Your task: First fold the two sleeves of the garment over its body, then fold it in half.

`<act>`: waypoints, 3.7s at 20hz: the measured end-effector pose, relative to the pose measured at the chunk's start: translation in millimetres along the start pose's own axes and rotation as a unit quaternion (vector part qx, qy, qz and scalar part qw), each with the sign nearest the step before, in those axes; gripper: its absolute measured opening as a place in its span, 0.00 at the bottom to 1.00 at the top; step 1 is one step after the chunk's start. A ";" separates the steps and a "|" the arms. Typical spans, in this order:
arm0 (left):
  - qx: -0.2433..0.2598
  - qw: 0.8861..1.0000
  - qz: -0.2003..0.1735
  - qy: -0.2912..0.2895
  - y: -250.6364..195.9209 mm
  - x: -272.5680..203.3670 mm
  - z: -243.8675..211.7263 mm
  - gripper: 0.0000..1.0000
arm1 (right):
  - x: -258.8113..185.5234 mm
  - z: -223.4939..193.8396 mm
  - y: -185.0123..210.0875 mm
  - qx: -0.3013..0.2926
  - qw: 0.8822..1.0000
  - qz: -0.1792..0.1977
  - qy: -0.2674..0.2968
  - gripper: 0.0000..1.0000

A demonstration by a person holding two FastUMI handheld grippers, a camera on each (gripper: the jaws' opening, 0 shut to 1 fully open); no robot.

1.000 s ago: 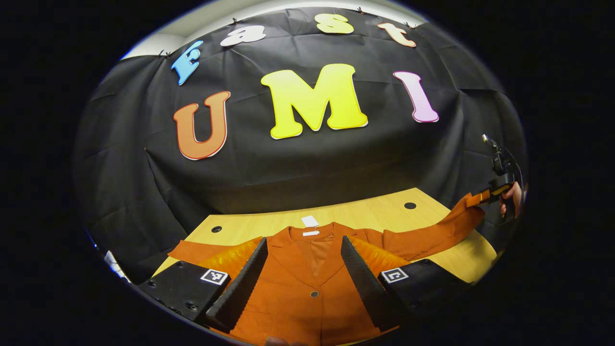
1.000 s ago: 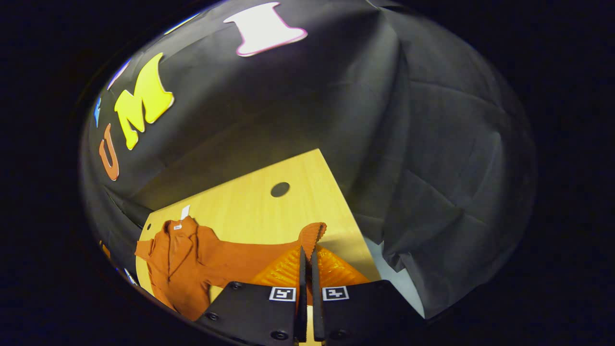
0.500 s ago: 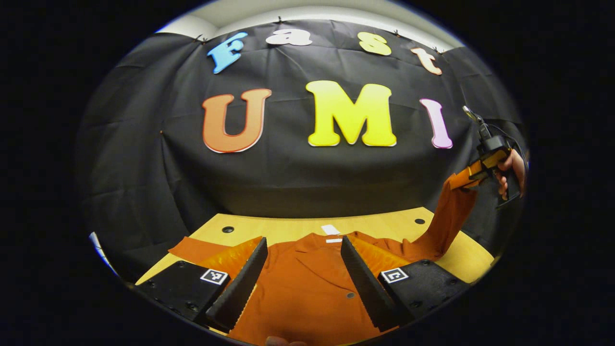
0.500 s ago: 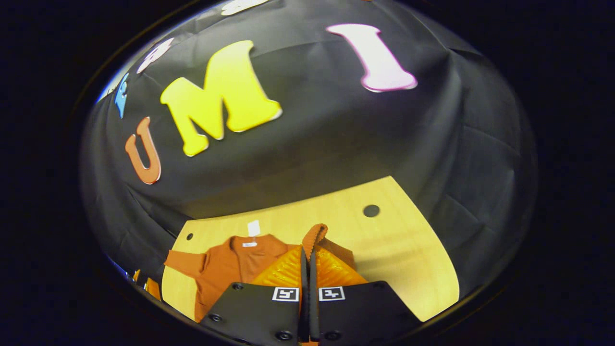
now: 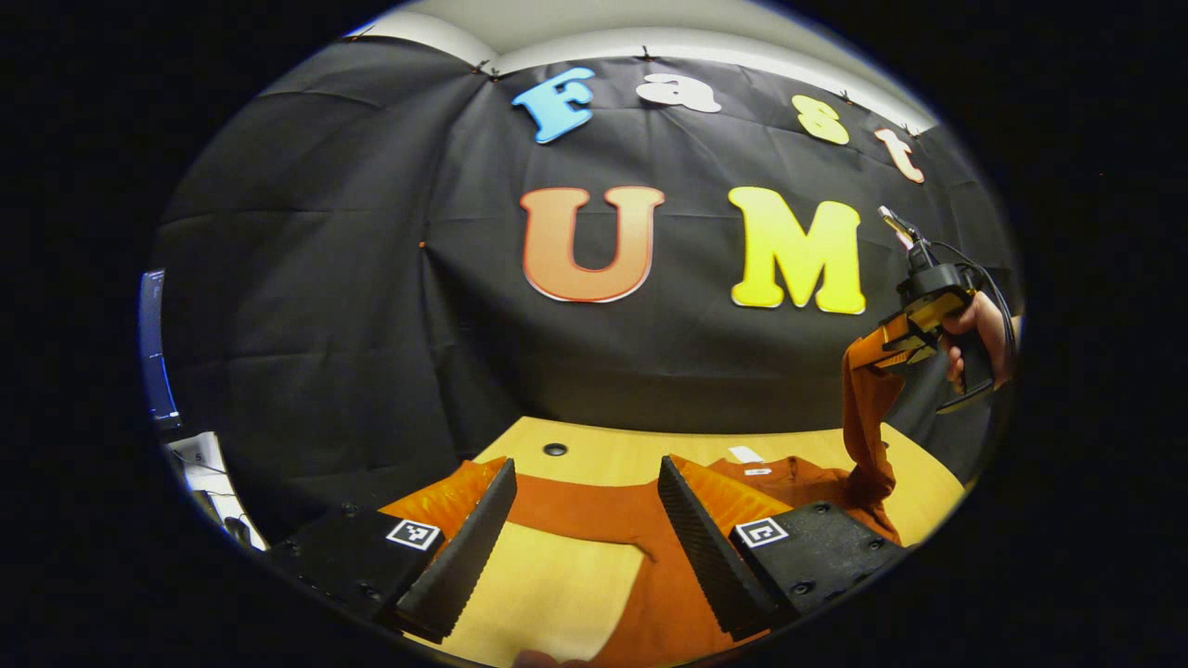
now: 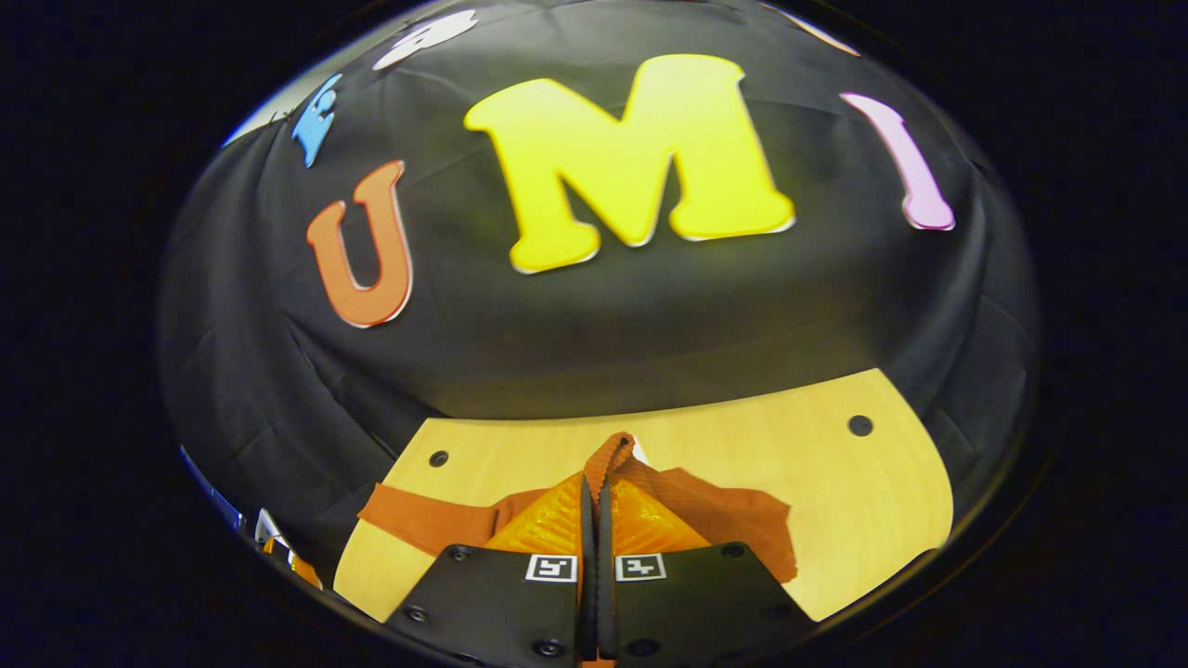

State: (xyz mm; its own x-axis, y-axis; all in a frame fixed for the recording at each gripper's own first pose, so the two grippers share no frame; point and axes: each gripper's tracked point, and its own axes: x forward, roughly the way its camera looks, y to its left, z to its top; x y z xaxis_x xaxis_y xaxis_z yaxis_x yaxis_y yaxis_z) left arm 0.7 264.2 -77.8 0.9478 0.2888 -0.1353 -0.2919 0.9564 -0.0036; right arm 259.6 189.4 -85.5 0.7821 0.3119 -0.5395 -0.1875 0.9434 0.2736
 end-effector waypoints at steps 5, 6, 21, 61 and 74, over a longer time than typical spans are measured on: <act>-0.007 0.999 0.034 0.026 63.2 -15.3 -15.0 0.98 | 88.7 -89.4 76.2 -0.023 0.997 0.027 0.072 0.01; -0.005 0.999 0.041 0.028 73.6 -19.2 -15.6 0.99 | 106.8 -109.5 85.5 -0.018 0.995 0.028 0.089 0.00; -0.008 0.997 0.067 0.048 109.7 -13.0 -22.8 0.99 | 183.9 -202.2 126.1 -0.024 0.989 0.042 0.141 0.37; -0.150 0.944 0.012 0.294 209.9 277.4 -211.0 0.05 | -173.4 -156.7 -121.4 0.021 0.993 -0.090 0.069 0.82; -0.157 0.954 -0.145 0.210 15.4 244.4 -31.4 0.03 | -202.7 -140.0 -153.7 0.057 0.998 -0.038 0.010 0.82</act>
State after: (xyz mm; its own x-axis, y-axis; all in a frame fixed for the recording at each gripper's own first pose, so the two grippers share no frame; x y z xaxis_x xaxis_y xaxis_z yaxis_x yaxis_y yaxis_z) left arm 223.8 348.1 -142.1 0.8784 -0.0916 -0.4691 -0.1126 0.9142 -0.3893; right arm 46.7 -3.1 -129.8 0.7788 0.2433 -0.5781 -0.0585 0.9458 0.3193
